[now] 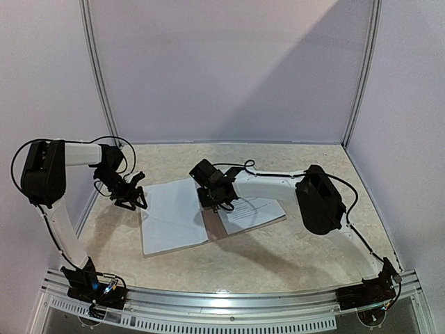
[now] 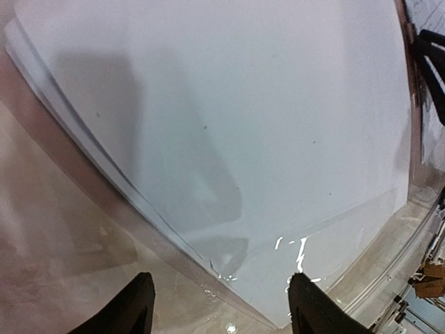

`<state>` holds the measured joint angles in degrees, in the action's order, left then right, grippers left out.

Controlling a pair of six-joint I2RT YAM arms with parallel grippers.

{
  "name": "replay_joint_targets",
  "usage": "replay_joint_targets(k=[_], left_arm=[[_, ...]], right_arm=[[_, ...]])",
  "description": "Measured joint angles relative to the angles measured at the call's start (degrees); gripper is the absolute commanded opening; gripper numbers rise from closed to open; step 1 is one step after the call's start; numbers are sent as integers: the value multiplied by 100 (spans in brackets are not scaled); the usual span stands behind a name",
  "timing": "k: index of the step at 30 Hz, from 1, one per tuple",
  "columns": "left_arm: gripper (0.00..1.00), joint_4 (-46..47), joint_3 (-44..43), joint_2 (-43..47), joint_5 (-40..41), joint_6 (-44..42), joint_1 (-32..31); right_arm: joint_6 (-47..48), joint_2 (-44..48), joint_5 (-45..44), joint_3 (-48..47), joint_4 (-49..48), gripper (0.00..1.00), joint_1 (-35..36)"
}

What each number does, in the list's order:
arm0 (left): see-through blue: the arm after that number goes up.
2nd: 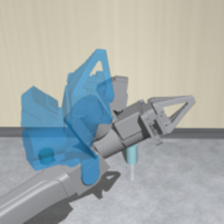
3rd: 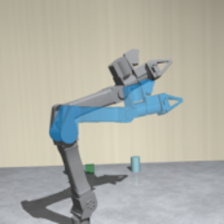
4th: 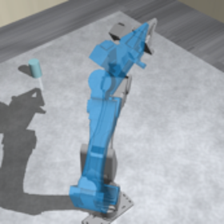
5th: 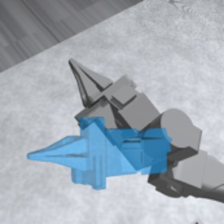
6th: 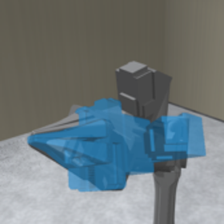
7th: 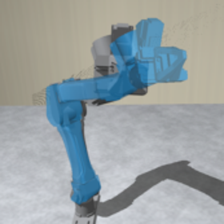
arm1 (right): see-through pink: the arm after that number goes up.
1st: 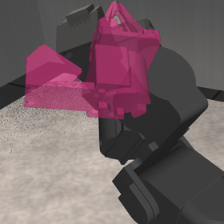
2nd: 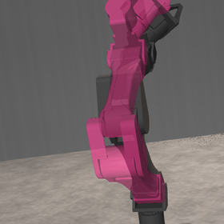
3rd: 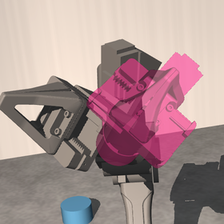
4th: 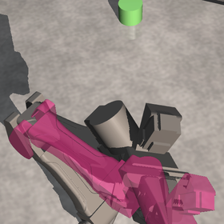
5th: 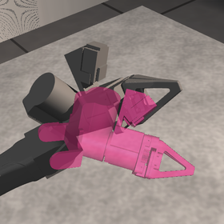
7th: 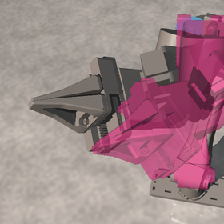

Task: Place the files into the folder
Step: Move the folder with files to the center of the board.

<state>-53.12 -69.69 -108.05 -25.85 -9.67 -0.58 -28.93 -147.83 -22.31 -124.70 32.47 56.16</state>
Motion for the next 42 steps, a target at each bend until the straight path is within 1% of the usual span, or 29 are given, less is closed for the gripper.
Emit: replay_joint_targets(k=[3,6,14,19,25,30,42], left_arm=[[72,-35,-35,72,17,-20,11],[74,-74,-55,79,7,-13,42],[81,-155,-129,79,-31,35,184],[84,-155,-136,79,-131,157,184],[90,-136,-136,61,-337,334,184],[99,-109,-136,-85,-544,461,184],[99,-188,-66,-352,-1165,592,184]], right_arm=[[-144,245,157,520,-468,21,-63],[-267,402,304,831,-752,19,-131],[-568,719,678,1541,-1451,19,-380],[-743,876,949,1895,-1829,18,-496],[-966,992,1226,2214,-2256,18,-632],[-1119,1051,1408,2389,-2529,17,-734],[-1329,1075,1714,2490,-2752,16,-883]])
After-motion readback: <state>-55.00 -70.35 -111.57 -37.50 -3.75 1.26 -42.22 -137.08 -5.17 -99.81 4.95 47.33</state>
